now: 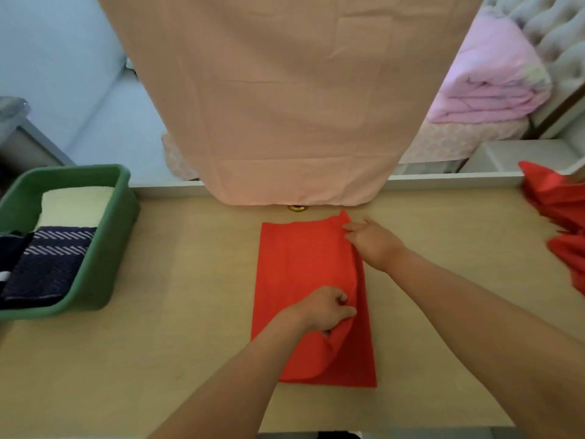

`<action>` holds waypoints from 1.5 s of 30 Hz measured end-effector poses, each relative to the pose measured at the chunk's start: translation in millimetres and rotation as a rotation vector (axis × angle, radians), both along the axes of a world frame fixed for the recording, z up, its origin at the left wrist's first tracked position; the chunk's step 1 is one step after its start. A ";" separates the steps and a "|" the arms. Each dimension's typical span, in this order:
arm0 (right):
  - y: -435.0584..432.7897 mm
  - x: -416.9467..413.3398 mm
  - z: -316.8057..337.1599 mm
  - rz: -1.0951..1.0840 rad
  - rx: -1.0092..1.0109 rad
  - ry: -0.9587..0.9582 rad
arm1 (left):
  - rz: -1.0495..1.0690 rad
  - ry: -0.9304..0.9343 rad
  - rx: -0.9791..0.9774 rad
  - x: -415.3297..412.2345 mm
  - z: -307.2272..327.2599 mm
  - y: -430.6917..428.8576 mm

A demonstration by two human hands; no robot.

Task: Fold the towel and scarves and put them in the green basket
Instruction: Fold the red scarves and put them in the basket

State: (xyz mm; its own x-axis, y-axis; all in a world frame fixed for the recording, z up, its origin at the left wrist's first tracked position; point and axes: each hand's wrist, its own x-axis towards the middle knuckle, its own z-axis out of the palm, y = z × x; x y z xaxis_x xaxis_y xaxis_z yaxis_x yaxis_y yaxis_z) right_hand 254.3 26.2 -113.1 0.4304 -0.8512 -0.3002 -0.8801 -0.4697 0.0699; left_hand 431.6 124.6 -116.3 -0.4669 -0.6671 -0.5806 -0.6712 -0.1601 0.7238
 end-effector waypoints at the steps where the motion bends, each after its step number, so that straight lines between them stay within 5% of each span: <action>1: 2.2 -5.2 -1.7 -0.009 0.006 0.010 | 0.008 0.000 0.007 -7.9 -3.5 2.2; 8: 31.7 -26.0 -21.2 -0.138 0.082 0.165 | 0.195 0.192 0.362 -37.5 -25.5 31.4; 10: 39.1 -24.1 -26.4 -0.196 0.046 0.084 | 0.269 0.198 0.176 -29.8 -30.4 28.7; 13: 57.5 -9.1 -34.8 -0.210 -0.031 -0.092 | 0.322 0.074 -0.415 -0.2 -39.3 18.3; 15: 77.6 4.8 -44.2 -0.203 -0.070 -0.207 | 0.181 -0.105 -0.782 22.0 -51.4 16.1; 17: 101.3 18.1 -59.6 -0.181 -0.067 -0.256 | 0.017 -0.302 -0.898 43.8 -66.7 22.0; 24: 159.9 22.2 -95.1 -0.203 0.051 -0.167 | -0.187 -0.616 -0.789 108.8 -104.8 69.1; 31: 190.9 50.5 -79.9 -0.139 -0.043 -0.197 | -0.239 -0.527 -0.881 130.5 -92.0 97.8; 39: 258.0 50.1 -76.5 -0.024 0.193 -0.161 | -0.434 -0.605 -0.715 158.0 -80.9 142.5; 45: 289.2 53.5 -50.9 -0.081 0.291 -0.087 | -0.543 -0.441 -0.861 151.7 -71.3 168.2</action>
